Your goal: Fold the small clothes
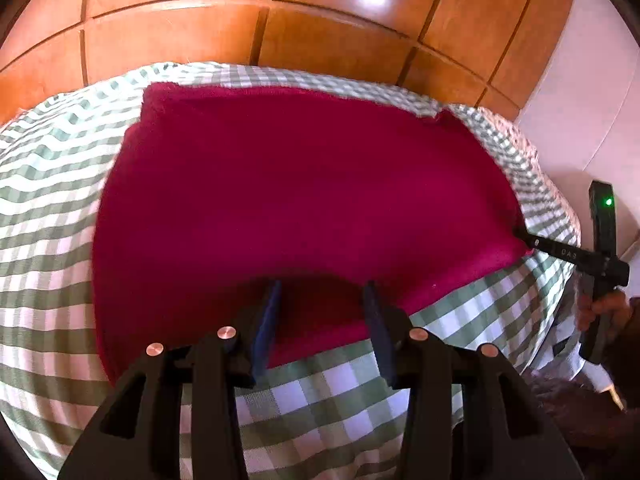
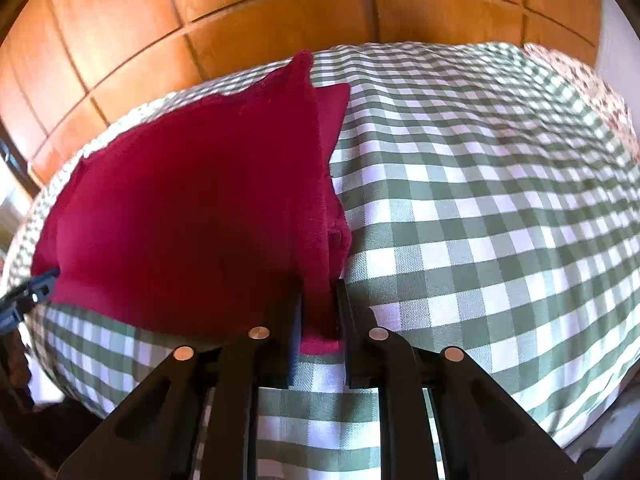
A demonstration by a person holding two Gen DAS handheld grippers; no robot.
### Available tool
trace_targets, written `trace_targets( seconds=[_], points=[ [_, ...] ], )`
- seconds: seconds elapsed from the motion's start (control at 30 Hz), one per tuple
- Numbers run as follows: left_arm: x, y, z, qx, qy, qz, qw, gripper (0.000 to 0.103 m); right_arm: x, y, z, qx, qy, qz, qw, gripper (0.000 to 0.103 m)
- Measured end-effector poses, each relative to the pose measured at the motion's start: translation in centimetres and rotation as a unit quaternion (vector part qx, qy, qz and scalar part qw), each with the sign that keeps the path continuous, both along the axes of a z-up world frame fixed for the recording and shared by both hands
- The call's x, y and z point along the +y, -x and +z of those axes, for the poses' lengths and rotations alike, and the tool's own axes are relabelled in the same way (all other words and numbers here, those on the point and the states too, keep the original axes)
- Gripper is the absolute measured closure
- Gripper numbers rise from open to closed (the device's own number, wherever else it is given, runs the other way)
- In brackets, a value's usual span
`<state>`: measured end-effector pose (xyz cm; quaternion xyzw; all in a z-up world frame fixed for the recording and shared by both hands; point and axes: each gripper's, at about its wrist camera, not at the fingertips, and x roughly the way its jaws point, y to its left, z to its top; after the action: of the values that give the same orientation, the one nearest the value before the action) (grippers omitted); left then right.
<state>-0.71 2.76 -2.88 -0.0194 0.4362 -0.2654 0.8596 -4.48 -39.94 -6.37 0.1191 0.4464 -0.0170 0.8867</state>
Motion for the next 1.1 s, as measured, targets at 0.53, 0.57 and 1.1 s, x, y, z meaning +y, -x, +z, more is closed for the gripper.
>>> trace_targets(
  seconds=[0.53, 0.57, 1.1],
  points=[
    [4.2, -3.5, 1.3, -0.01, 0.008, 0.1, 0.995, 0.048, 5.0, -13.6, 4.4, -0.049, 0.054, 0.018, 0.997, 0.042],
    [4.5, -3.7, 1.4, -0.011, 0.01, 0.102, 0.9946, 0.048, 5.0, -15.1, 3.8, -0.036, 0.068, 0.013, 0.997, 0.042],
    [9.4, -16.4, 1.9, 0.035, 0.045, 0.226, 0.9724, 0.049, 3.2, -17.7, 0.3, -0.031, 0.083, -0.034, 0.995, 0.039]
  ],
)
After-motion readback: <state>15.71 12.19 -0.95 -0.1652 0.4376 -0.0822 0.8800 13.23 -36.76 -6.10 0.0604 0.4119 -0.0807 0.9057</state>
